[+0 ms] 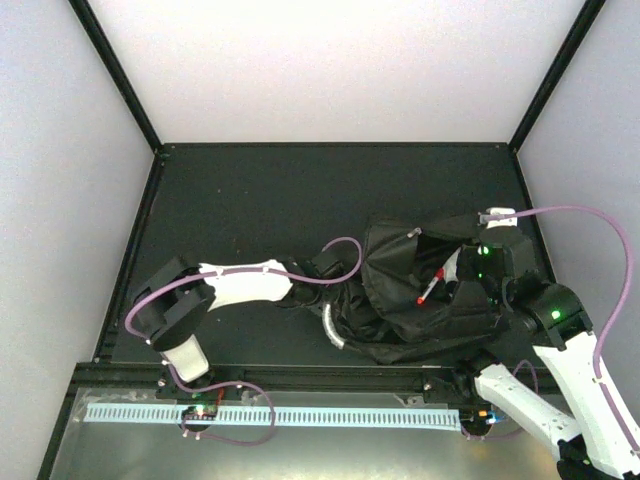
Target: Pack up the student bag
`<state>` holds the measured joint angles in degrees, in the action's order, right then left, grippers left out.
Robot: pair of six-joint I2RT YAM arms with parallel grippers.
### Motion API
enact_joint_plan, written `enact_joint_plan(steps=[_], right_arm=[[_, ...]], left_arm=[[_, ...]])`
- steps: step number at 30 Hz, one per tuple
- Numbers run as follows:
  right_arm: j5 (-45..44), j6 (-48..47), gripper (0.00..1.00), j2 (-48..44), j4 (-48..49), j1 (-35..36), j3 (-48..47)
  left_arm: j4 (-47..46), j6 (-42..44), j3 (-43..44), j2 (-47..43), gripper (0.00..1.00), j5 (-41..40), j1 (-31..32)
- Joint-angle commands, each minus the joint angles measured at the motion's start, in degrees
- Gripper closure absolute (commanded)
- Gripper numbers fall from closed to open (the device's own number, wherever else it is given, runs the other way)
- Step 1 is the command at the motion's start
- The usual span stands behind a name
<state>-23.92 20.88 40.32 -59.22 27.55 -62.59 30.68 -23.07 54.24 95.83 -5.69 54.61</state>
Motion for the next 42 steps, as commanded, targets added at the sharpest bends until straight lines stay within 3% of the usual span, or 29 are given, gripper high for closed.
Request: enact_joint_plan(steps=[1, 5, 9, 17, 28, 37, 40, 42], right_arm=[[-2.3, 0.7, 0.94, -2.1, 10.8, -0.1, -2.8], [-2.3, 0.4, 0.94, -2.1, 10.7, -0.2, -3.0], [-2.6, 0.3, 0.94, -2.3, 10.5, -0.1, -3.1], [-2.5, 0.7, 0.93, -3.0, 10.7, -0.1, -2.1], [-1.6, 0.9, 0.93, -2.5, 11.4, -0.1, -1.7], [0.0, 0.7, 0.93, -2.1, 12.2, -0.1, -1.1], [1.4, 0.6, 0.93, -2.1, 12.7, -0.1, -0.8], [2.4, 0.4, 0.93, -2.1, 13.1, -0.1, -0.6]], left_arm=[[-1.3, -1.2, 2.5, 3.7, 0.51, -1.4, 0.4], [-1.0, -2.4, 3.4, 7.3, 0.54, -1.4, 0.3], [0.2, -3.0, 4.0, 9.4, 0.69, -1.4, 0.3], [4.2, -3.4, 4.4, 5.0, 0.89, -4.5, -0.3], [7.6, -3.5, 3.4, -11.7, 0.94, -7.7, -4.4], [4.8, -3.1, 2.5, -31.9, 0.95, -10.7, -4.7], [-0.5, 0.8, 1.0, -39.0, 0.95, -6.1, -4.9], [-6.7, 5.5, -1.1, -42.6, 0.95, 1.1, -4.9]])
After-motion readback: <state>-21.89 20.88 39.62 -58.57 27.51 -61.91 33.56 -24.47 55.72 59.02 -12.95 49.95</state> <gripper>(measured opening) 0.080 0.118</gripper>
